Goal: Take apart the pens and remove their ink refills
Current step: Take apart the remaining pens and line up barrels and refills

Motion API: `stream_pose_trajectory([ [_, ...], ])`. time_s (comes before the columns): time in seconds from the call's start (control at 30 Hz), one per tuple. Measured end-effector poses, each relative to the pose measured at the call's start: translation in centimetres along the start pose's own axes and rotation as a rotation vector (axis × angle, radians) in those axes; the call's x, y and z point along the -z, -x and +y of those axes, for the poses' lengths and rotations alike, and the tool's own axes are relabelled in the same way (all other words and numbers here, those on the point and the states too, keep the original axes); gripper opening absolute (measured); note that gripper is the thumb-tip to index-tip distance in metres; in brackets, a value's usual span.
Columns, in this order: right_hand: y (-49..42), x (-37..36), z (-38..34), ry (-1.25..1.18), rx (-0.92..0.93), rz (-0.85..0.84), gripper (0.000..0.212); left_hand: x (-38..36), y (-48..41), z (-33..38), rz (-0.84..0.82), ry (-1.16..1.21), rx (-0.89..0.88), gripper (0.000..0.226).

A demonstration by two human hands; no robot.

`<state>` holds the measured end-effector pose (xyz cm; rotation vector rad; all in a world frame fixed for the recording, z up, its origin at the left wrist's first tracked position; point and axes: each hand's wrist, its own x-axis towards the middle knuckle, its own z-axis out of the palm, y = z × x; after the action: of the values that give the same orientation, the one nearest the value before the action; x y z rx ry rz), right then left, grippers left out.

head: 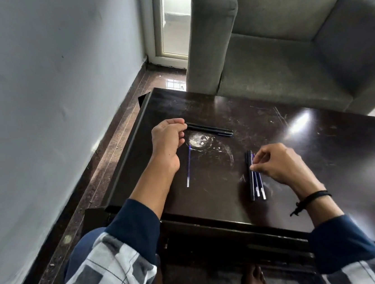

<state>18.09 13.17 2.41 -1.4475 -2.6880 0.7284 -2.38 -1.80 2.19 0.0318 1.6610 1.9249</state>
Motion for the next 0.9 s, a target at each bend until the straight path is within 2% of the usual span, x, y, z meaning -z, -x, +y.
stream_pose_trajectory([
  [0.3, 0.7, -2.0, -1.5, 0.224, 0.062, -0.027, 0.012, -0.2, -0.1, -0.4, -0.025, -0.040, -0.011, 0.015],
  [0.57, 1.3, -2.5, -2.5, 0.174, 0.108, -0.136, 0.016, -0.3, 0.0, -0.4, -0.042, -0.037, -0.010, 0.016],
  [0.73, 0.9, -2.5, -2.7, 0.082, 0.162, 0.004, 0.023, -0.3, 0.0, -0.4, -0.045, -0.038, -0.016, 0.016],
  [0.9, 0.6, -3.8, -3.2, 0.107, 0.208, 0.005, 0.023, -0.4, 0.0, -0.5, -0.062, -0.055, -0.011, 0.015],
])
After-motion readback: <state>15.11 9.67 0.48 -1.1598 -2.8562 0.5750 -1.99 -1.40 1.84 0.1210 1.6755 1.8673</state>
